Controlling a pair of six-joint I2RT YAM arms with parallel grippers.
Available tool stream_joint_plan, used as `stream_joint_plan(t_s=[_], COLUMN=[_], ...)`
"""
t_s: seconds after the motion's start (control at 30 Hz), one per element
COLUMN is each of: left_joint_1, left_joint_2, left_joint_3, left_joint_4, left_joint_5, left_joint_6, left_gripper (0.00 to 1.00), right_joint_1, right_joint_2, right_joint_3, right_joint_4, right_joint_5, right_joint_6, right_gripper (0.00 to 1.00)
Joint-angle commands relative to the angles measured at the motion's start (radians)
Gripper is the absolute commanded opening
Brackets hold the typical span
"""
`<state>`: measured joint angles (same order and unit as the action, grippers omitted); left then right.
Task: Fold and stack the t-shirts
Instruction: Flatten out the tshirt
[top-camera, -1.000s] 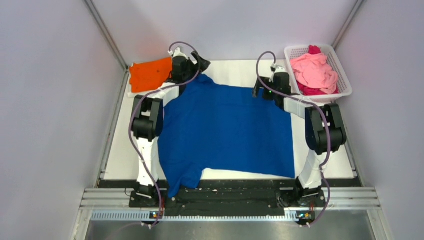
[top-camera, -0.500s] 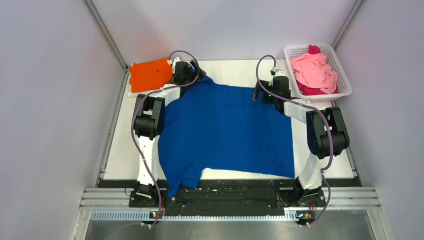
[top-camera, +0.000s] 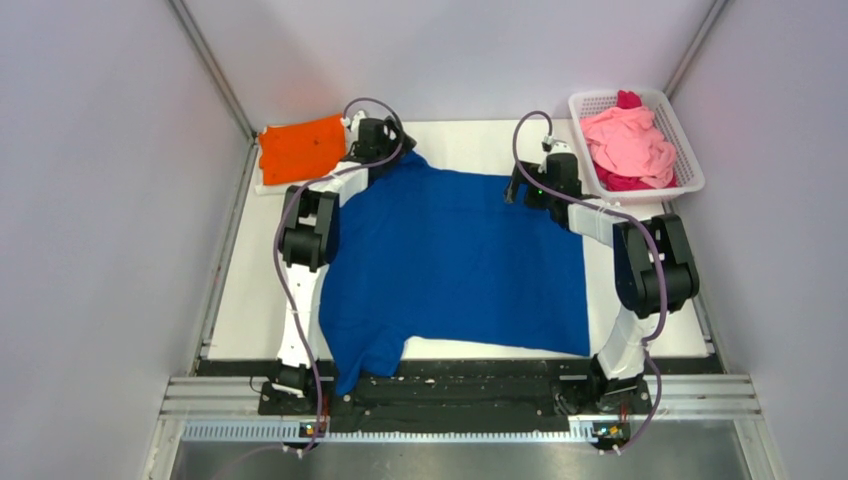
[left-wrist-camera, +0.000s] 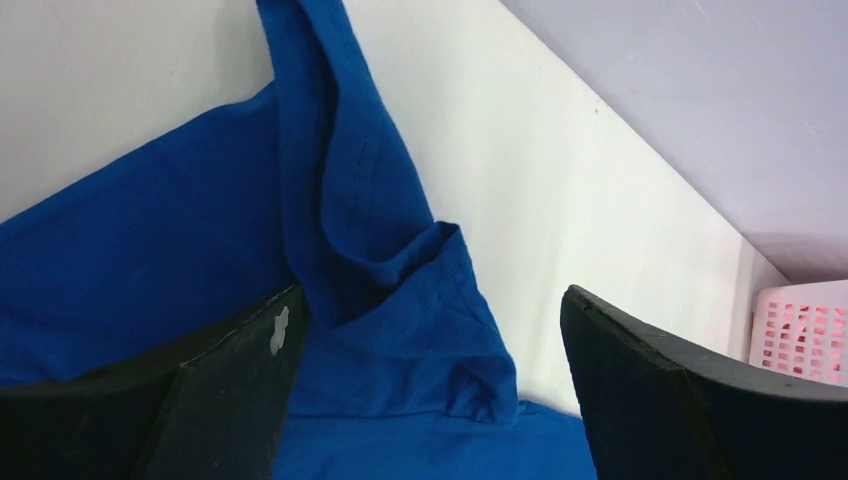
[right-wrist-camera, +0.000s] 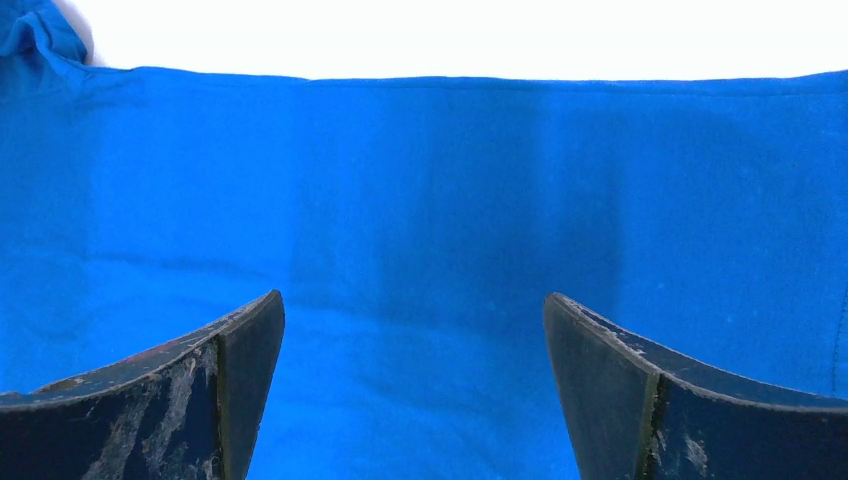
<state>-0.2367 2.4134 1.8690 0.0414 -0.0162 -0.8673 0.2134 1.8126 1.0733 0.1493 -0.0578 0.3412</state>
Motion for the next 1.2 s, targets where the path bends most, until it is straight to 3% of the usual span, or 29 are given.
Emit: stream_joint_plan(t_s=[0.0,0.27,0.53,0.6,0.9,1.07,1.17], left_joint_1=[-0.004,-0.009,-0.021,-0.022,-0.022,-0.023,-0.024], left_joint_2=[0.034,0.136,0.333,0.334,0.199,-0.013,-0.165], left_joint_3=[0.071,0.237,0.563,0.582,0.524,0.294,0.093], left_joint_4=[0.044,0.098,0.116,0.142,0.116,0.069,0.034], left_joint_5=[0.006,0.009,-0.108,-0.118,-0.051,-0.034,-0.023], left_joint_6=[-0.016,-0.077,-0.109,-0.103,0.034,0.09,0.11], left_gripper=[0.99,0.99,0.99,0.99,0.99,0.99,0.99], right_joint_1=[0.009,0.009,0.009,0.009,0.008,0.041,0.117], right_joint_2=[-0.028,-0.023,-0.011,-0.011,-0.046,-0.06,-0.002], right_joint_3=[0.009,0.011,0.039,0.043,0.046,0.066,0.175], right_joint_4=[0.009,0.005,-0.028,-0.037,-0.07,-0.068,-0.097], right_joint_5=[0.013,0.025,0.026,0.026,0.028,-0.01,0.002], right_joint_6=[-0.009,-0.01,-0.014,-0.017,-0.021,-0.044,-0.157], right_gripper=[0.99,0.99,0.99,0.99,0.99,0.99,0.99])
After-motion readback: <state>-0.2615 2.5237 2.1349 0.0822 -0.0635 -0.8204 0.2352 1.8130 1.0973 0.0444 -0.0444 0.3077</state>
